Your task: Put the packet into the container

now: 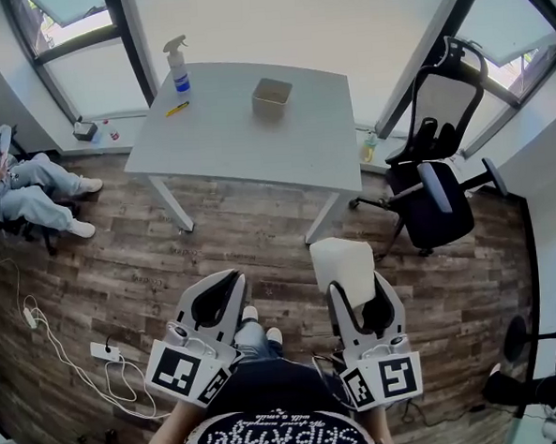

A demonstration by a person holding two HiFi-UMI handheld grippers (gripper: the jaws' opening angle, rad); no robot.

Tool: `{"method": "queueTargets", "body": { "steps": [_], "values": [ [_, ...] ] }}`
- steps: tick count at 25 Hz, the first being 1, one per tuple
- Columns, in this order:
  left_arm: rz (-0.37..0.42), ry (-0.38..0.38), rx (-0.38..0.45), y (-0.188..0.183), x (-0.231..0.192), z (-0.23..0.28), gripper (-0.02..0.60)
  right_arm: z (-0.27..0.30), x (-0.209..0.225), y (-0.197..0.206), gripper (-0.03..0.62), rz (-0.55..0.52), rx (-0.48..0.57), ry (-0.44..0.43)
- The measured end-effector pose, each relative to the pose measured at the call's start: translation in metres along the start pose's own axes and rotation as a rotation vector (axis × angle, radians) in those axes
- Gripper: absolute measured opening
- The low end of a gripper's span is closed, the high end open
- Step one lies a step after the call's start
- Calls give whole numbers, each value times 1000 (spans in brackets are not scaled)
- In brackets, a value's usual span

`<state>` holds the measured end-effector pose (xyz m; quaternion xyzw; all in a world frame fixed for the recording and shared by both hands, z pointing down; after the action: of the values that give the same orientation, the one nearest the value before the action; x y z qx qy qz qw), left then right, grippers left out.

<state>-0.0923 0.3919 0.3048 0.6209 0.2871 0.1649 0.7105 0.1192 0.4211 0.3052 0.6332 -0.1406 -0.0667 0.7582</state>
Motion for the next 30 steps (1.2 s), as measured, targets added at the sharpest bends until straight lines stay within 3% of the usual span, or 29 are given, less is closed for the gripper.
{"method": "queueTargets", "body": {
  "steps": [13, 23, 30],
  "values": [
    [10, 60, -12, -23, -54, 19, 9, 54, -24, -14, 259, 14, 6, 41],
    [13, 102, -39, -21, -72, 23, 9, 69, -37, -9, 259, 38, 14, 68],
    [21, 124, -56, -19, -75, 23, 9, 74, -52, -6, 259, -14, -1, 67]
  ]
}}
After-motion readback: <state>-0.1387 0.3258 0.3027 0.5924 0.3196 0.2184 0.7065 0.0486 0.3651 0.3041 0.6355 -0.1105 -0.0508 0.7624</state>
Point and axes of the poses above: the fingertips, and each gripper's own axes: z forward along the fingers, x to its right, y out of its underside, the point moved 5 cm from there along -z, backward along the fingers, and after that the axes turned 1 degree about -z, right-handed, at the moved point
